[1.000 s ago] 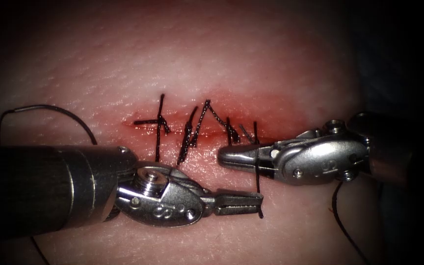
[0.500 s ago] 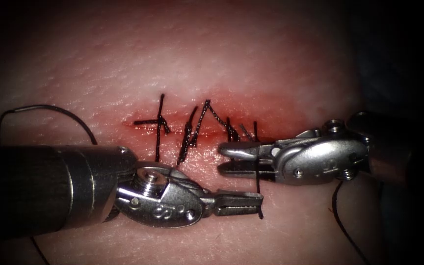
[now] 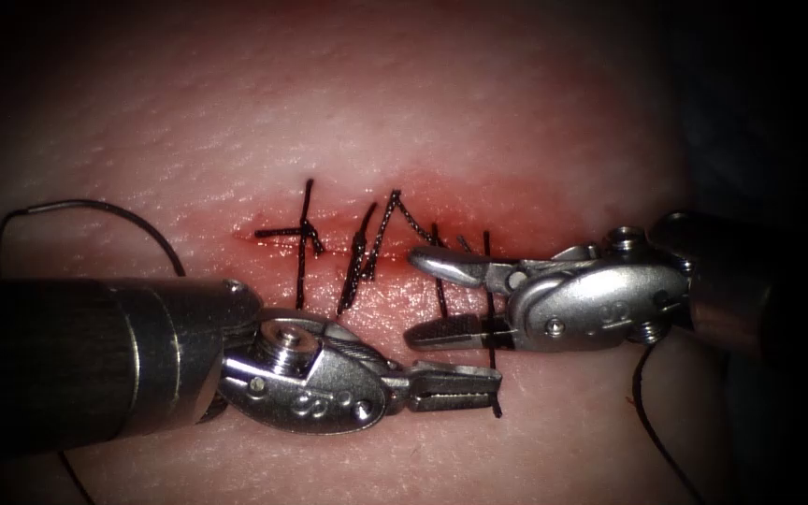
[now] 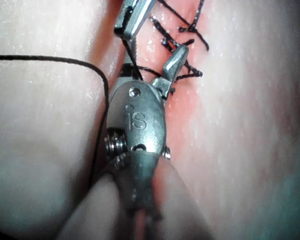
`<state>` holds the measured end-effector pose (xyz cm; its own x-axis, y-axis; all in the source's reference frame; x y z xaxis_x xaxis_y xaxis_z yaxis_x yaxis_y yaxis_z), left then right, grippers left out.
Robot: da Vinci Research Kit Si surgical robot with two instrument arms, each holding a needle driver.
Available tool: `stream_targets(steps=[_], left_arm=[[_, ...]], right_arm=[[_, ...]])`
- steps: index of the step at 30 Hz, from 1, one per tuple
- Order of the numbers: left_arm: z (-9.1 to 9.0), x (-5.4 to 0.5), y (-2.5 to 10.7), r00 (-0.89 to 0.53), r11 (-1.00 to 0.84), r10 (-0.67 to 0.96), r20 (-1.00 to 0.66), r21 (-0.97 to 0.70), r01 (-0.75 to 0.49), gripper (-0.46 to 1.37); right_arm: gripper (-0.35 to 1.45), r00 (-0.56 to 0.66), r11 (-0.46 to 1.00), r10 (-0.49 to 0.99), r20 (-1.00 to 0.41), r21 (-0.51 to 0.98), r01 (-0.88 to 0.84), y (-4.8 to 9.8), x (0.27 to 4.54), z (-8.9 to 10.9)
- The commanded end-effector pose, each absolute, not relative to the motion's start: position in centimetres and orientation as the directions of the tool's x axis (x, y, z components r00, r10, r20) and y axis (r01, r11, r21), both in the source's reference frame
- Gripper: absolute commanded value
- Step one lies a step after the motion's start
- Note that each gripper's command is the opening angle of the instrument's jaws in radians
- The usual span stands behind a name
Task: Wound Closure
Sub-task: Cut the suture with the right gripper
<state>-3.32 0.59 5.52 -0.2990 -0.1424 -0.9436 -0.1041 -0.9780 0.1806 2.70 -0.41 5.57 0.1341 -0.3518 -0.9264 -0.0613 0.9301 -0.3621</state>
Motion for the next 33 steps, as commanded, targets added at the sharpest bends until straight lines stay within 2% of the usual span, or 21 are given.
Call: stream_targets(steps=[1,33], left_arm=[[5.50,-3.32,0.59,-0.298,-0.978,-0.141,-0.944,0.179,-0.103,-0.35],[5.43,-3.38,0.57,-0.296,-0.977,-0.145,-0.944,0.184,-0.108,-0.35]], right_arm=[[1.44,0.135,0.931,-0.352,-0.926,-0.362,-0.056,-0.41,2.70,5.57],[1.43,0.132,0.924,-0.354,-0.926,-0.368,-0.101,-0.45,2.90,5.57]])
